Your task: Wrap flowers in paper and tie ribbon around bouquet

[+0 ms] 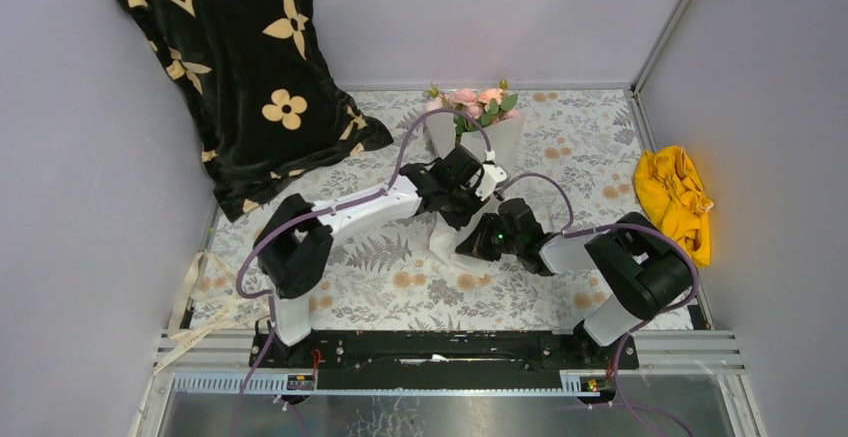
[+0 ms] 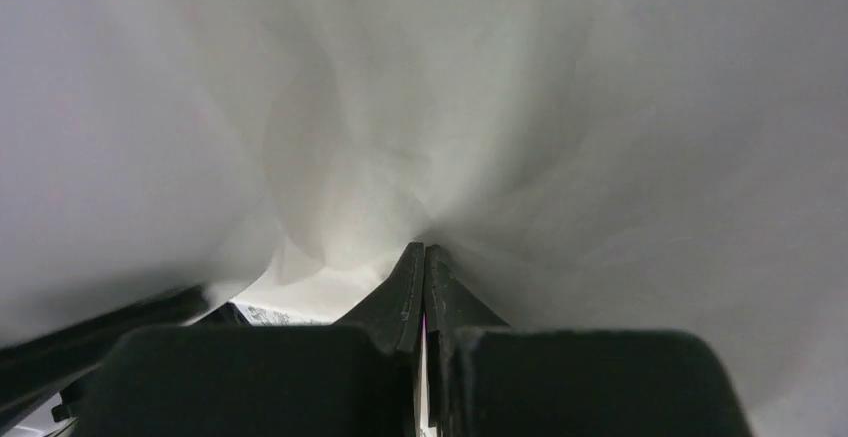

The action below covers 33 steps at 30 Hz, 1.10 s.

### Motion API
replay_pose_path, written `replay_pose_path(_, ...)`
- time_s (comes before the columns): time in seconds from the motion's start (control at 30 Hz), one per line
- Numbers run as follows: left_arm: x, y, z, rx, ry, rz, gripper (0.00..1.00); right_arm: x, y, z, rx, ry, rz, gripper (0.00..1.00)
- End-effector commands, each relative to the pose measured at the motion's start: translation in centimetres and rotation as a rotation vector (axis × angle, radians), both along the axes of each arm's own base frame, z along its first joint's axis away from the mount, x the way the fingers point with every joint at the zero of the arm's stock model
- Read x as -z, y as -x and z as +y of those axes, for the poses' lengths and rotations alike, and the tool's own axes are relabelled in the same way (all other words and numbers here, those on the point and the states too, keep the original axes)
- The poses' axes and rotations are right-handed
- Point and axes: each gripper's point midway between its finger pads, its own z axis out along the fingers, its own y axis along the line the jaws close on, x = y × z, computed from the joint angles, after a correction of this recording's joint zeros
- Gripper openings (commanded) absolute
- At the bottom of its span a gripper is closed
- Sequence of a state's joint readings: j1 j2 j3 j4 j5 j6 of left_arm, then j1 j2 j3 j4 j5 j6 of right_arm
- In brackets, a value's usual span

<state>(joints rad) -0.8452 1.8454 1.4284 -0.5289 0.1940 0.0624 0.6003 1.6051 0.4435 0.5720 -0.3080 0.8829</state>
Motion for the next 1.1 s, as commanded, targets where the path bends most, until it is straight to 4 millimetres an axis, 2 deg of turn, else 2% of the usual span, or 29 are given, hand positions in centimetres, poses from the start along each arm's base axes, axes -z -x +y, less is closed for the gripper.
replay_pose_path(0.0, 1.5, -0.9, -0.7, 0.041, -0.019, -0.039, 0.00, -1.1, -0.5, -1.4, 0.061, -0.003, -0.009, 0.00)
replay_pose_path(0.3, 6.3, -0.6, -0.5, 0.039, -0.061, 0.016, 0.00, -4.8, -1.9, -2.9, 0.094, 0.024, -0.039, 0.07)
replay_pose_path(0.43, 7.0, -0.6, -0.2, 0.027, -0.072, 0.014, 0.00, -6.1, -3.3, -5.9, 0.147, 0.106, -0.081, 0.11)
replay_pose_path(0.57, 7.2, -0.6, 0.2, 0.029, -0.074, 0.007, 0.00, -6.9, -4.6, -9.6, 0.216, 0.188, -0.123, 0.31)
replay_pose_path(0.63, 7.1, -0.9, 0.1, 0.029, -0.073, -0.001, 0.00, -6.6, -5.1, -10.6, 0.230, 0.228, -0.129, 0.44)
replay_pose_path(0.73, 6.3, -1.4, -0.5, 0.028, -0.054, -0.017, 0.00, -5.0, -5.7, -10.9, 0.208, 0.234, -0.100, 0.60)
replay_pose_path(0.8, 5.5, -1.8, -1.0, 0.027, -0.040, -0.029, 0.00, -3.7, -5.7, -10.1, 0.157, 0.219, -0.062, 0.64)
replay_pose_path(0.87, 4.8, -2.2, -1.4, 0.028, -0.029, -0.041, 0.00, -2.6, -5.7, -9.7, 0.124, 0.220, -0.029, 0.62)
replay_pose_path(0.9, 4.3, -2.3, -1.6, 0.029, -0.023, -0.046, 0.00, -2.4, -5.9, -9.4, 0.119, 0.207, -0.035, 0.56)
replay_pose_path(1.0, 2.4, -2.8, -2.7, 0.033, 0.011, -0.064, 0.00, -1.7, -6.0, -8.5, 0.108, 0.148, -0.031, 0.28)
replay_pose_path(1.07, 0.7, -2.9, -4.0, 0.046, 0.045, -0.068, 0.00, -1.7, -6.1, -7.5, 0.097, 0.087, -0.029, 0.15)
